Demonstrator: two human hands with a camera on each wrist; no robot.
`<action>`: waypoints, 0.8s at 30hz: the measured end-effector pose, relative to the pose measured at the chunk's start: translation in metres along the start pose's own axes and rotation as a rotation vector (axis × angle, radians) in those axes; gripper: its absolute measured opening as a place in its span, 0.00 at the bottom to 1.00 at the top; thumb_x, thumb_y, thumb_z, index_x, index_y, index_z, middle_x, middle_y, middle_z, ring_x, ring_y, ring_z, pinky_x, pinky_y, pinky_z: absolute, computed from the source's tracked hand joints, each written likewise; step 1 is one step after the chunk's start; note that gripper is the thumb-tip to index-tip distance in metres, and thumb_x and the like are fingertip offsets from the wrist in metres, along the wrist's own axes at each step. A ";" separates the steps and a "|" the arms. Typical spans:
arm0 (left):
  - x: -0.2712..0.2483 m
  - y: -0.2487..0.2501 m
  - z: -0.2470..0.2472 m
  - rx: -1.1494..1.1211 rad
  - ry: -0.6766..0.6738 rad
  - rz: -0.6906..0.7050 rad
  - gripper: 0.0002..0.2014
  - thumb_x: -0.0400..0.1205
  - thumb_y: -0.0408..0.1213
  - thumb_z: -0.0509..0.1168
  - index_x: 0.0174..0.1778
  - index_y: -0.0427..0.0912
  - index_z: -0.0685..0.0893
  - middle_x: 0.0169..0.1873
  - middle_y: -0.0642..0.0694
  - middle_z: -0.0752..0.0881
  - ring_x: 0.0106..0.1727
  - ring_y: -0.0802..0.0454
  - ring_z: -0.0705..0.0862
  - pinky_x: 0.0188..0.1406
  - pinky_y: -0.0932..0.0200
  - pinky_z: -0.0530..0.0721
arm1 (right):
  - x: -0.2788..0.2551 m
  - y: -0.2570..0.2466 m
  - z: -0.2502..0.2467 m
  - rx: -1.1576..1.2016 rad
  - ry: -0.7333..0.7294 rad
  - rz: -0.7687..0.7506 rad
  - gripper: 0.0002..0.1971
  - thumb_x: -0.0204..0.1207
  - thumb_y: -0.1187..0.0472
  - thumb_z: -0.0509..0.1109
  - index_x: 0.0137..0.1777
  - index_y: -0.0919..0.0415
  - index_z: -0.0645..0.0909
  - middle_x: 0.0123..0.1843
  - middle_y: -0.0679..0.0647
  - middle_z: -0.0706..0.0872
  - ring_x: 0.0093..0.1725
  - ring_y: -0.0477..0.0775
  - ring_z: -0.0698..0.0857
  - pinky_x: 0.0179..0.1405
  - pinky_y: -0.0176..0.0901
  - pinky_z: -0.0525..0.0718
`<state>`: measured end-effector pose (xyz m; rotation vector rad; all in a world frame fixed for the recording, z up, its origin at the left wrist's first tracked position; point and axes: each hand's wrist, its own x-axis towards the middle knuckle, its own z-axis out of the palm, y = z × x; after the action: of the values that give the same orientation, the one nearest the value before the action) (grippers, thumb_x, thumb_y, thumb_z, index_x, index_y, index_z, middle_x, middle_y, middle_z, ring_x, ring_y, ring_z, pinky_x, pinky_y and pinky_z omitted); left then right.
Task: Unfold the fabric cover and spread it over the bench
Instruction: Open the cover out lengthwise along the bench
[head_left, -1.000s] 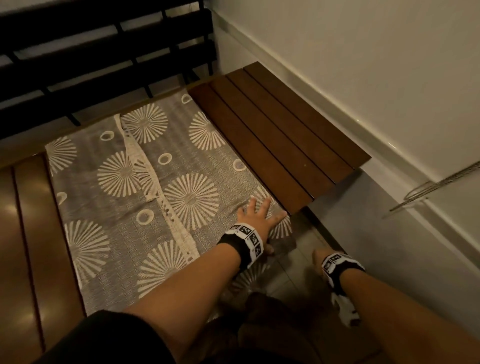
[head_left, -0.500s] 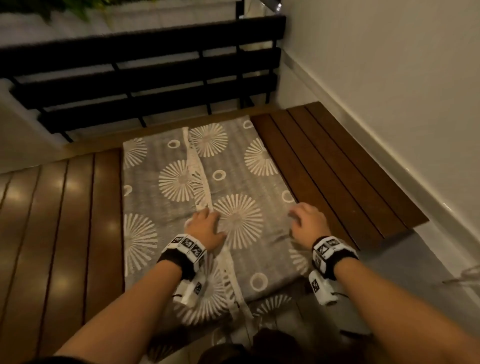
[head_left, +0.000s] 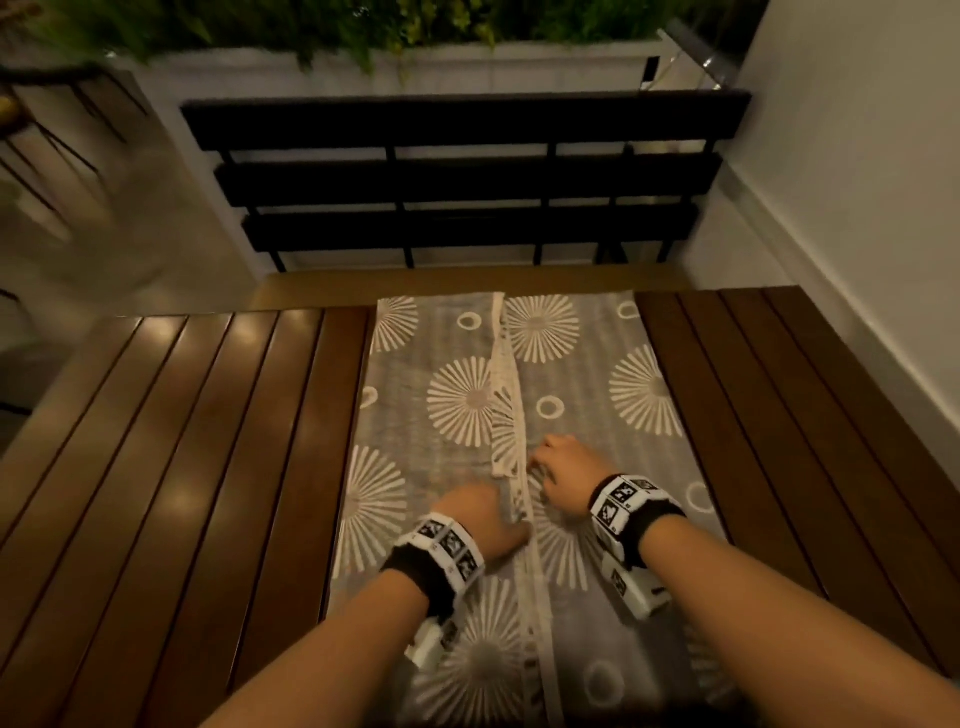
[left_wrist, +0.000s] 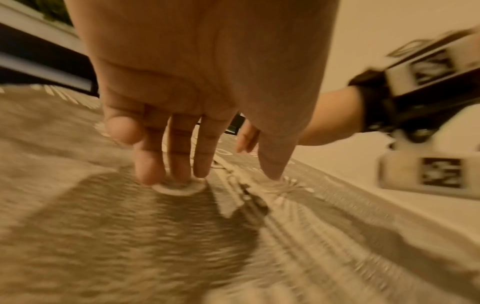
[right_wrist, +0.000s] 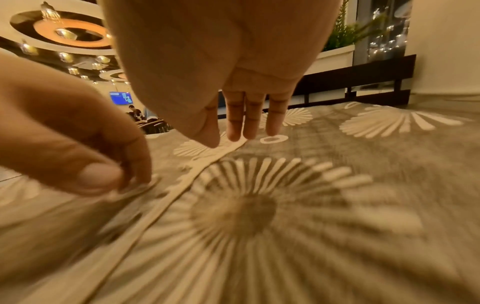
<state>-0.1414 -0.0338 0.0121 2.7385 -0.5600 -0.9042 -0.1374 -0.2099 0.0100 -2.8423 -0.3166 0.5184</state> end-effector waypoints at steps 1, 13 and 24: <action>0.003 0.007 0.005 -0.108 -0.011 -0.009 0.22 0.76 0.63 0.64 0.35 0.44 0.80 0.33 0.45 0.83 0.33 0.49 0.81 0.33 0.56 0.81 | 0.012 0.008 -0.009 -0.032 -0.030 0.001 0.12 0.80 0.62 0.58 0.57 0.62 0.80 0.58 0.62 0.78 0.56 0.65 0.78 0.53 0.54 0.79; 0.016 0.053 0.016 -0.244 -0.065 -0.199 0.11 0.83 0.39 0.60 0.56 0.38 0.79 0.55 0.36 0.85 0.57 0.37 0.83 0.51 0.49 0.79 | 0.154 0.033 -0.067 -0.698 -0.204 -0.641 0.33 0.68 0.63 0.73 0.74 0.51 0.68 0.76 0.55 0.69 0.74 0.61 0.71 0.66 0.56 0.75; -0.017 0.065 0.051 -0.461 0.046 -0.447 0.45 0.73 0.58 0.72 0.79 0.43 0.57 0.60 0.43 0.83 0.56 0.44 0.84 0.47 0.55 0.79 | 0.137 0.043 -0.074 -0.841 -0.160 -0.753 0.18 0.68 0.57 0.69 0.59 0.52 0.78 0.56 0.51 0.86 0.59 0.57 0.79 0.61 0.50 0.71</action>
<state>-0.2042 -0.0897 0.0007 2.4726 0.2610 -0.9146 0.0222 -0.2308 0.0221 -3.0166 -1.9194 0.5116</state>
